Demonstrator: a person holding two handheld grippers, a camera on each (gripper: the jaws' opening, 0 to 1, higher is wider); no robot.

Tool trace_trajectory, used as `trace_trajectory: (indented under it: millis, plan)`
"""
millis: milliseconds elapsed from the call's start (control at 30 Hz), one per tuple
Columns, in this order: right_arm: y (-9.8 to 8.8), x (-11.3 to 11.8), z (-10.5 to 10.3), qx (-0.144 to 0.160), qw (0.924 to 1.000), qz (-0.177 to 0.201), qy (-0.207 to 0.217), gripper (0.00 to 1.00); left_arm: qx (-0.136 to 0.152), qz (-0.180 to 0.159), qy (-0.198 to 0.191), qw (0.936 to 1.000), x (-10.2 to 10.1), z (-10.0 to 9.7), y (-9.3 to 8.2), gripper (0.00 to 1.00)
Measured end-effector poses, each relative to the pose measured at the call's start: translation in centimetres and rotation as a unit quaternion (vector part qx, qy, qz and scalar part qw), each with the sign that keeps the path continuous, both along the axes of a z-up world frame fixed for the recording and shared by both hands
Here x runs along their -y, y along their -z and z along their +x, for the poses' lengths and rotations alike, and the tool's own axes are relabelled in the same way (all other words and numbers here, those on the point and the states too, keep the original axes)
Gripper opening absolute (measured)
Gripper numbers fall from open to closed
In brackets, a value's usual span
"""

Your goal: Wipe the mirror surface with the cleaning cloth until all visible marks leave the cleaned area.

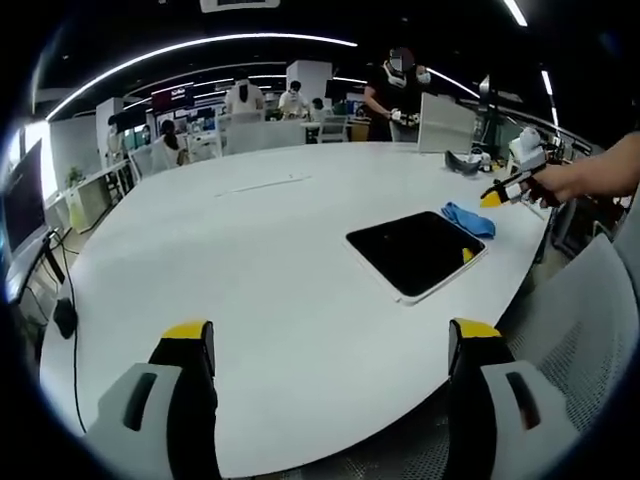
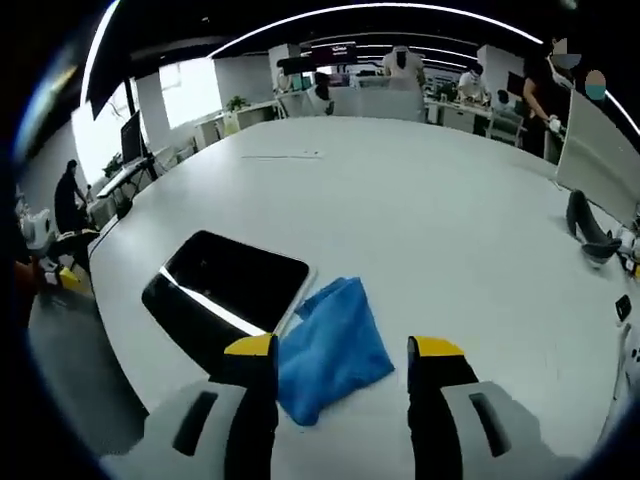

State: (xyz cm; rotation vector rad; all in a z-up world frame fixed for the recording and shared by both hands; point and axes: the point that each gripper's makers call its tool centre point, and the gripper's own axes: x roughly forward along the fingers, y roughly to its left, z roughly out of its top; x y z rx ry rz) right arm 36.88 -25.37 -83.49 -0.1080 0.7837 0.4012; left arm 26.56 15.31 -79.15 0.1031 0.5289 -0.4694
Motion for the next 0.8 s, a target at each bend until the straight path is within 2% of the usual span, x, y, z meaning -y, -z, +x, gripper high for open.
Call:
trace_trajectory:
  millis: [133, 167, 233, 300, 433, 500, 567, 633, 700, 800]
  plan:
    - [0.4, -0.7, -0.1, -0.011, 0.9999, 0.005, 0.004, 0.32, -0.005, -0.002, -0.003, 1.0, 0.1, -0.1, 0.0, 0.96]
    - [0.6, -0.8, 0.1, -0.009, 1.0, -0.003, 0.001, 0.29, 0.0, 0.009, -0.002, 1.0, 0.0, 0.0, 0.0, 0.95]
    - [1.1, -0.6, 0.7, -0.015, 0.9998, -0.013, 0.0, 0.24, 0.004, 0.002, -0.004, 1.0, -0.2, 0.0, -0.2, 0.96]
    - [1.4, -0.4, 1.5, -0.012, 0.9998, -0.012, 0.013, 0.23, 0.005, 0.003, 0.0, 1.0, -0.2, -0.1, -0.2, 0.95]
    - [2.2, -1.1, 1.4, -0.025, 0.9994, -0.022, -0.005, 0.23, 0.001, 0.001, -0.006, 1.0, -0.3, -0.1, -0.1, 0.97]
    - [2.3, -1.1, 0.9, -0.032, 0.999, -0.031, -0.004, 0.2, -0.01, 0.004, -0.004, 0.9999, -0.2, -0.1, 0.2, 0.96]
    - [2.8, -0.7, 1.0, -0.033, 0.9989, -0.032, 0.008, 0.16, 0.0, 0.004, -0.003, 1.0, -0.2, 0.0, -0.1, 0.96]
    - [3.3, -0.6, 1.1, -0.038, 0.9987, -0.018, 0.029, 0.16, 0.0, 0.006, -0.006, 1.0, -0.3, -0.1, -0.1, 0.96]
    - [3.8, -1.1, 0.8, -0.031, 0.9992, -0.023, 0.008, 0.13, 0.006, 0.007, -0.005, 0.9999, -0.4, 0.0, -0.2, 0.95]
    - [3.7, -1.3, 0.6, -0.03, 0.9992, -0.022, 0.016, 0.09, 0.003, 0.008, -0.003, 1.0, -0.2, 0.0, -0.1, 0.96]
